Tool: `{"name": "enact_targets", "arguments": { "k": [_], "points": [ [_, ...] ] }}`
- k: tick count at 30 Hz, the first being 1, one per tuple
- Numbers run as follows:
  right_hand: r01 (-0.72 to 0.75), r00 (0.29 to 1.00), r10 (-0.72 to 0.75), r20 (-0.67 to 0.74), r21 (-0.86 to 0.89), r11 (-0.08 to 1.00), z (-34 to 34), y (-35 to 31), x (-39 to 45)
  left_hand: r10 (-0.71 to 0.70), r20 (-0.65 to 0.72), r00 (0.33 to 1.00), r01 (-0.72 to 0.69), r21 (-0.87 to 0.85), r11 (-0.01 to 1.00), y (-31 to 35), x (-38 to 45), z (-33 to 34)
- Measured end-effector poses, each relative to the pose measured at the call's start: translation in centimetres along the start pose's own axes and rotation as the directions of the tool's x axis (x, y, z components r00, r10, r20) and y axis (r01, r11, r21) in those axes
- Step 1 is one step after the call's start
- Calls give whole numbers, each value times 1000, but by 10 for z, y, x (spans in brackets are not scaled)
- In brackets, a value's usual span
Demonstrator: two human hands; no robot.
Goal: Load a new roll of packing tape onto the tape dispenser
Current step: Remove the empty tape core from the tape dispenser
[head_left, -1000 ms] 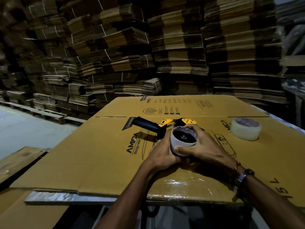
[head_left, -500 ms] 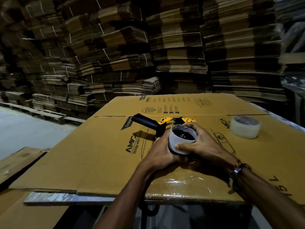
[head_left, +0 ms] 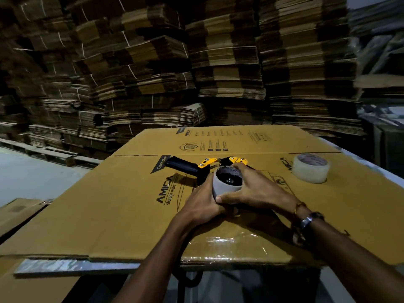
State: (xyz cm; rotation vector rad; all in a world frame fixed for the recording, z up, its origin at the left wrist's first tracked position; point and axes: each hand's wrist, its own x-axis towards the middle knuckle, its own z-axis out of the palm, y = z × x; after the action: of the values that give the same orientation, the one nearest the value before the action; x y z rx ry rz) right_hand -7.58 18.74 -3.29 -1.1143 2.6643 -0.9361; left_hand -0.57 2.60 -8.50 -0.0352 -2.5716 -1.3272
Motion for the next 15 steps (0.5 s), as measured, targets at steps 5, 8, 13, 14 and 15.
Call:
{"name": "enact_targets", "arguments": {
  "k": [5, 8, 13, 14, 15],
  "points": [
    [58, 993, -43, -110, 139, 989, 10, 11, -5, 15, -19, 1000, -15, -1, 1000, 1, -1, 0],
    [98, 993, -86, -78, 162, 982, 8, 13, -3, 12, -50, 999, -11, 23, 1000, 2, -2, 1],
    [81, 996, -76, -39, 127, 989, 2, 14, 2, 37, -43, 998, -35, 34, 999, 3, -1, 0],
    [71, 997, -69, -24, 128, 989, -2, 12, 3, 35, -33, 999, -34, 34, 999, 3, 0, 1],
    [63, 998, -63, -3, 124, 990, -6, 10, 3, 31, -24, 999, -30, 33, 999, 2, 1, 1]
  ]
}}
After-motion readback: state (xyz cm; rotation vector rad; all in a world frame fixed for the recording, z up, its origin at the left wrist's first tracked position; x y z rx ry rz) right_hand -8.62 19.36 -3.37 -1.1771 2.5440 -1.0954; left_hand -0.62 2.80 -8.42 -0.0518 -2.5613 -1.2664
